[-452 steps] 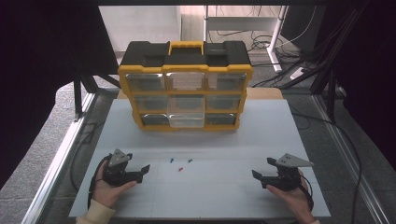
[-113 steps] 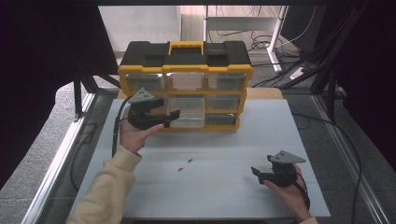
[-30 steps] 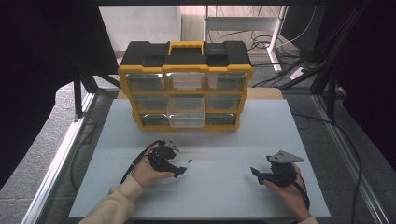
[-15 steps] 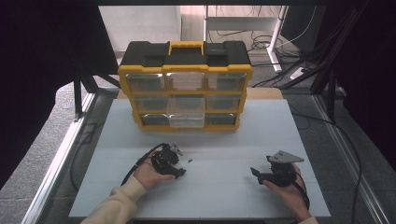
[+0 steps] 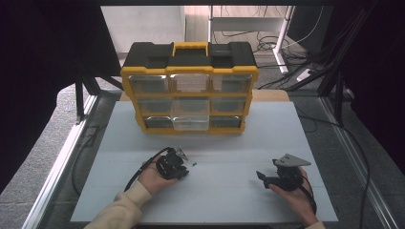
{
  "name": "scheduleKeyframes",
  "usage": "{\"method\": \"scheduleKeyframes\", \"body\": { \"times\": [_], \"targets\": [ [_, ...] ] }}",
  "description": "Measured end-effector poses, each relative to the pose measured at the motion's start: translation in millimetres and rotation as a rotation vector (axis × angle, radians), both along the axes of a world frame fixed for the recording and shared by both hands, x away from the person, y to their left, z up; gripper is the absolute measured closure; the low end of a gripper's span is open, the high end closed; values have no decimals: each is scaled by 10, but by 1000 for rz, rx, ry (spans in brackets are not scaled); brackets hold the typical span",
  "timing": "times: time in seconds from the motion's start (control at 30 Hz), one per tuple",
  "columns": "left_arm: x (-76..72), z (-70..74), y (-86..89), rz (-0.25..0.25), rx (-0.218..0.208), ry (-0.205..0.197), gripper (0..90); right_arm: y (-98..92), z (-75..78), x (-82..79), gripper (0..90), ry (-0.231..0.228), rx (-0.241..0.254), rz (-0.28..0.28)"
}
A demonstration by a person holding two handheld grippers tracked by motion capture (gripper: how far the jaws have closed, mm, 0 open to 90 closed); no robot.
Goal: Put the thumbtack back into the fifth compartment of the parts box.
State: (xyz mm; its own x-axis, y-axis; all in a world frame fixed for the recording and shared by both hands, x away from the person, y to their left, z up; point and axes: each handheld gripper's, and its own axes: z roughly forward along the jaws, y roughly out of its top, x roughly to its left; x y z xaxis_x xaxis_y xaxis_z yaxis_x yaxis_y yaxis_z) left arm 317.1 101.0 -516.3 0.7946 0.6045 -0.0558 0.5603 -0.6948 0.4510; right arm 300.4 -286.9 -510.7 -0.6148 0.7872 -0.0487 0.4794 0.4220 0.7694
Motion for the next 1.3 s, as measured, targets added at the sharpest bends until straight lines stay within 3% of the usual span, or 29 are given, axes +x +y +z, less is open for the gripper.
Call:
{"method": "scheduleKeyframes", "body": {
  "times": [0.1,0.33,0.57,0.97,1.3],
  "targets": [
    [-8,7,-11,0,14,-5,825,0,0,-1,193,0,-2,1],
    [-10,-8,27,9,-19,-2,828,-6,2,-3,193,-1,-5,-1],
    [3,33,157,25,-80,-7,828,-7,3,-3,194,-2,-4,-2],
    [-12,179,380,100,-208,-22,828,-8,4,-3,194,-2,1,-1],
    [-31,361,564,145,-278,-79,828,-6,7,-3,194,-4,-1,-2]
  ]
}}
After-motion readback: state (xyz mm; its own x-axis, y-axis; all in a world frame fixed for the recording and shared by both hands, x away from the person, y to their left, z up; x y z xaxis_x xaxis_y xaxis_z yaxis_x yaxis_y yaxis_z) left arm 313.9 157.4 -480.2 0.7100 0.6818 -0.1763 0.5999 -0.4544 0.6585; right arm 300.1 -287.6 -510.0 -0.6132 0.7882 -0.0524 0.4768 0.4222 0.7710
